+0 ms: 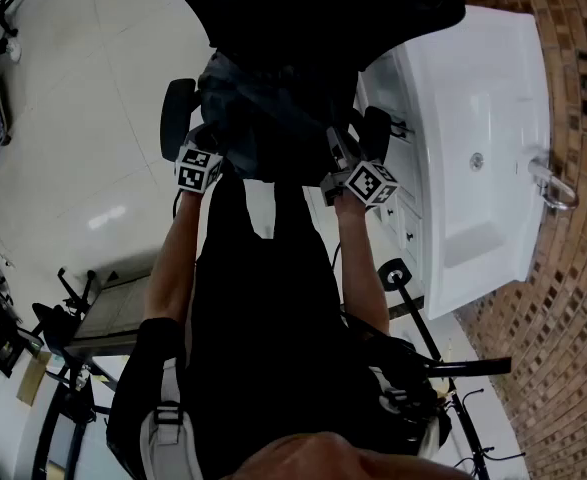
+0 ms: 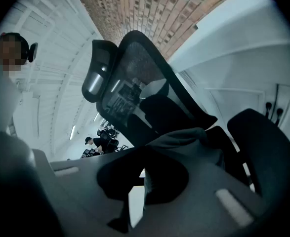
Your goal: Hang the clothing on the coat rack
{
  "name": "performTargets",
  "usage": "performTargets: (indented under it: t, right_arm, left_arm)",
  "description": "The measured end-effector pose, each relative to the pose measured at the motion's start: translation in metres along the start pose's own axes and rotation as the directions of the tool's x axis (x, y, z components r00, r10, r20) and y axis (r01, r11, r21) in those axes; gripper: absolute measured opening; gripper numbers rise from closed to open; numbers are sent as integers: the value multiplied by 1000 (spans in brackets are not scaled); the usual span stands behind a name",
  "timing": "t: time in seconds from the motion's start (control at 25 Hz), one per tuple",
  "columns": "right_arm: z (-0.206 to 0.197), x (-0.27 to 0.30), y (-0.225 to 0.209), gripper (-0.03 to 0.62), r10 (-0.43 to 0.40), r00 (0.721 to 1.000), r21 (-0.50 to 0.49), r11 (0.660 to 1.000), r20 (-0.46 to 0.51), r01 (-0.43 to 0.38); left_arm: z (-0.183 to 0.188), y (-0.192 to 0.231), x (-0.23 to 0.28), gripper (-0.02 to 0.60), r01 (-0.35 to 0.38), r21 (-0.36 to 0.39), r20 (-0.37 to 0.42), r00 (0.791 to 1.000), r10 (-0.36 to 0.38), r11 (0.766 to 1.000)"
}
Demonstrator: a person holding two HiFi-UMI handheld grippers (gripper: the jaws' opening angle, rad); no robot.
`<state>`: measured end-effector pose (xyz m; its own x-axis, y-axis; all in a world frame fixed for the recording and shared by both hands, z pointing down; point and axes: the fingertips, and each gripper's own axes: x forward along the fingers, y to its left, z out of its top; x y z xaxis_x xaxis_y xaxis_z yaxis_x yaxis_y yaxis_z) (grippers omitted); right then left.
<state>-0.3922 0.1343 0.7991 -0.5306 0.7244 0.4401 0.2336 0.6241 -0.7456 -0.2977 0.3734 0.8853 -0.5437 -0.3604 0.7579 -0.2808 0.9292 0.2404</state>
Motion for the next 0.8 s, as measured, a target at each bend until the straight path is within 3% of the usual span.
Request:
performTargets:
  t: [0.12,0.2,0.28,0.4,0.52,0.64,0.72,0.8]
  right_arm:
    - [16,3,37,6,21,999,-39,999,36,-19]
    - [26,-1,67,5,32,997,-60,998,65,-28]
    - [40,-13,97,5,36,993,-87,996,112,-27]
    - [64,-43,134,5,27,980,-145,989,198,2]
    - [81,-77,161,5,2,965,-209,976,261,55]
    - [94,-106,180,5,-26,955,-265,958,296,108]
    - [95,-117,184,5,-56,951,-273,951,303,143]
    - [94,-121,186,5,-72,951,-273,949,301,159]
  left_arm:
    - [-14,24,55,215,81,148,-156,986,-57,986]
    - [-31,33,81,273,140,254,-254,964,-73,957]
    - [-40,41,96,342,168,334,-304,951,-62,927]
    - [-25,52,103,350,149,356,-246,967,-61,922]
    - [-10,50,95,350,175,342,-195,974,-112,923]
    - [8,31,75,350,301,256,-174,949,-263,918]
    - [22,19,50,350,386,253,-166,921,-353,887]
    - [37,24,36,350,383,374,-200,922,-330,845]
